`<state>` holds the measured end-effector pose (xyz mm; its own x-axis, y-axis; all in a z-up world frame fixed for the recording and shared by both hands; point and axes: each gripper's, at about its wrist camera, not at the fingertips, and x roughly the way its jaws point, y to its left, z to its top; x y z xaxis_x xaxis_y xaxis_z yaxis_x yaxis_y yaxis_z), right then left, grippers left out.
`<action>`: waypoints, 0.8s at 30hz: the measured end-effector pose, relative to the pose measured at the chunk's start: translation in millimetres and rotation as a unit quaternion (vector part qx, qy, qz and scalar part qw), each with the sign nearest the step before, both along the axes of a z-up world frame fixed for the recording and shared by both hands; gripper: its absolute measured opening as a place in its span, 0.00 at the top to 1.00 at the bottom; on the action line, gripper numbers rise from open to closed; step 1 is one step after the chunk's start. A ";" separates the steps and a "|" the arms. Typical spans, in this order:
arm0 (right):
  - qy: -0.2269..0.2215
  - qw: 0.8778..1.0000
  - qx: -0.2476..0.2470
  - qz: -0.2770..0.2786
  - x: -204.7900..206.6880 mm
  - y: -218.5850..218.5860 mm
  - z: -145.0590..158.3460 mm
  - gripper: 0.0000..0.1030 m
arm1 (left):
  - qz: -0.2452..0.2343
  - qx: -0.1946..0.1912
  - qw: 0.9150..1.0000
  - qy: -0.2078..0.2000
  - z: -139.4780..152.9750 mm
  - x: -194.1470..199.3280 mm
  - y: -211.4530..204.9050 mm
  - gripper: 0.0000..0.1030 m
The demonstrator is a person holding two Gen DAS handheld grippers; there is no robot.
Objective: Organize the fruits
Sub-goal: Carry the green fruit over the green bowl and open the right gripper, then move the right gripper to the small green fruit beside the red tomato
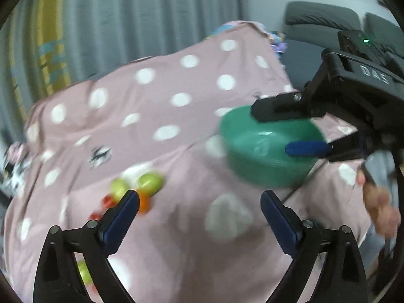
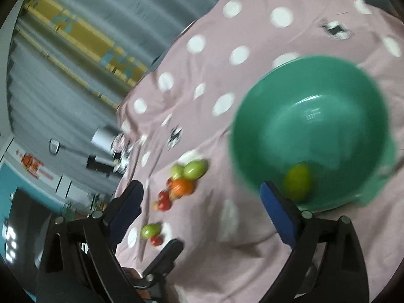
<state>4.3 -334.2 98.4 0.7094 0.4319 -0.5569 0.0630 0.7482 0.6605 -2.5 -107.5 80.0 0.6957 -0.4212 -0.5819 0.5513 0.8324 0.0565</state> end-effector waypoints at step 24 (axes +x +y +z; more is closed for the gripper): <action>0.076 0.972 -0.093 0.201 65.0 222.1 -59.8 0.09 | 0.208 -0.106 0.968 0.087 -72.8 -10.0 203.5 0.04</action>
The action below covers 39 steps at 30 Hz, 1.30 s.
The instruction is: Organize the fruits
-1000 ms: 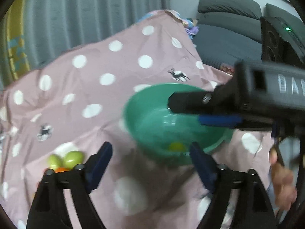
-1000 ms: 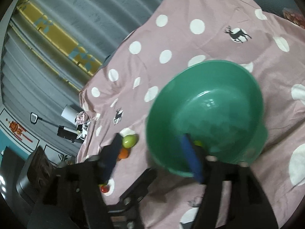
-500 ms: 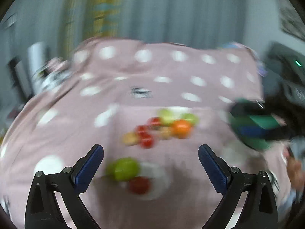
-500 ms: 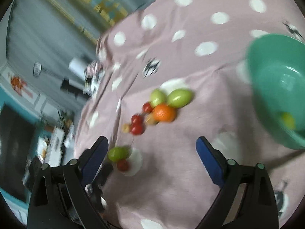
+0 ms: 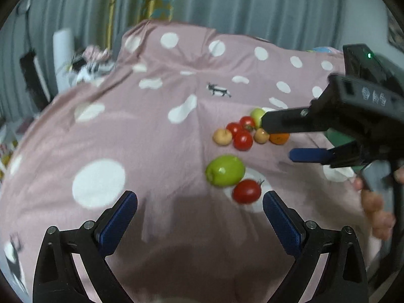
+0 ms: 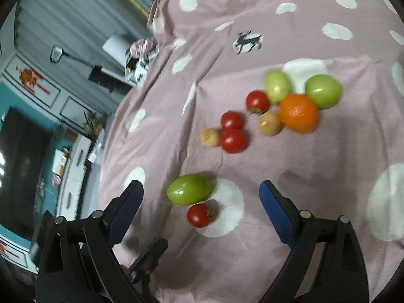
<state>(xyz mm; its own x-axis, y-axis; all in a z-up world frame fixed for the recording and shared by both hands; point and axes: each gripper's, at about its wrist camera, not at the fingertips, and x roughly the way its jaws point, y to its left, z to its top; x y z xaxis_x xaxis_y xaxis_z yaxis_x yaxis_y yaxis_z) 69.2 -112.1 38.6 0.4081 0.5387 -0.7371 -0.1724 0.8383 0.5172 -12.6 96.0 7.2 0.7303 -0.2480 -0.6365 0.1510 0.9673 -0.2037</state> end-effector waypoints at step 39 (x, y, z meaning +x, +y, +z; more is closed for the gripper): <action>0.038 0.997 0.064 -0.006 -1.5 12.9 -36.6 0.37 | -0.009 0.006 1.000 0.021 0.1 0.2 -12.5 0.04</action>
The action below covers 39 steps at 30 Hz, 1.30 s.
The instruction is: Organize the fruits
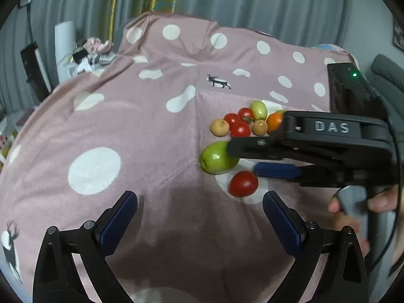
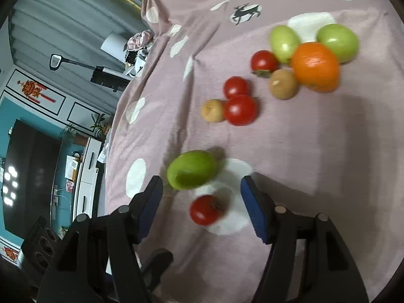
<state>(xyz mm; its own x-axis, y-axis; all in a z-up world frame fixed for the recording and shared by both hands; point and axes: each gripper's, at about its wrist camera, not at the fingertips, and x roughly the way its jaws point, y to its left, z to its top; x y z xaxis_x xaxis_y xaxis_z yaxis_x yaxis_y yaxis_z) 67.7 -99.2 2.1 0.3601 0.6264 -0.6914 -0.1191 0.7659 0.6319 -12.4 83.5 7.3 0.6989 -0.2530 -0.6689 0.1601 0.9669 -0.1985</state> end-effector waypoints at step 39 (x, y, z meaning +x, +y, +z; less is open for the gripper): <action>-0.027 0.999 -0.036 0.026 -12.0 -4.8 20.4 0.68 | -0.007 -0.012 1.000 0.017 14.6 9.6 -19.3 0.04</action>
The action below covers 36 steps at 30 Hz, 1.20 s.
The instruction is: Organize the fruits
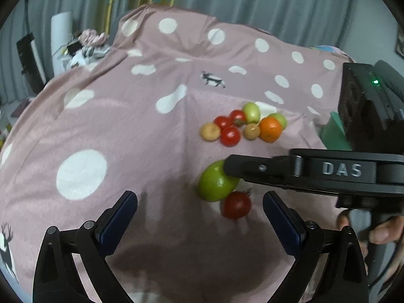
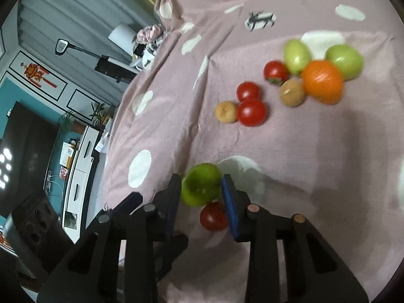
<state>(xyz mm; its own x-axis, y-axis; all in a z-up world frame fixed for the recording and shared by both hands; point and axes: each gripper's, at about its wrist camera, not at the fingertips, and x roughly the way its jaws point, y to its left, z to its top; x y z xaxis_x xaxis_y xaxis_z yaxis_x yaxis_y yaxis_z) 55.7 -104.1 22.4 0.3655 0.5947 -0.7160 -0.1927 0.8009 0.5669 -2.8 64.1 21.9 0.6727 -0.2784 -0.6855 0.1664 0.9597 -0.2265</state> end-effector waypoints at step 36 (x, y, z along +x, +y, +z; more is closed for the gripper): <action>0.036 0.996 0.073 -0.024 20.4 2.7 -19.9 0.62 | -0.010 -0.015 1.000 0.009 -3.3 1.6 10.3 0.04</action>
<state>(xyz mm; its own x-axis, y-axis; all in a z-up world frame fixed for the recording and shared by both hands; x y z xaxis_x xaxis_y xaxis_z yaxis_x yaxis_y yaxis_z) 76.1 -101.3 2.6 0.3474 0.6772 -0.6486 -0.1114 0.7166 0.6885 -1.2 74.5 18.6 0.6550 -0.3119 -0.6883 0.1803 0.9490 -0.2585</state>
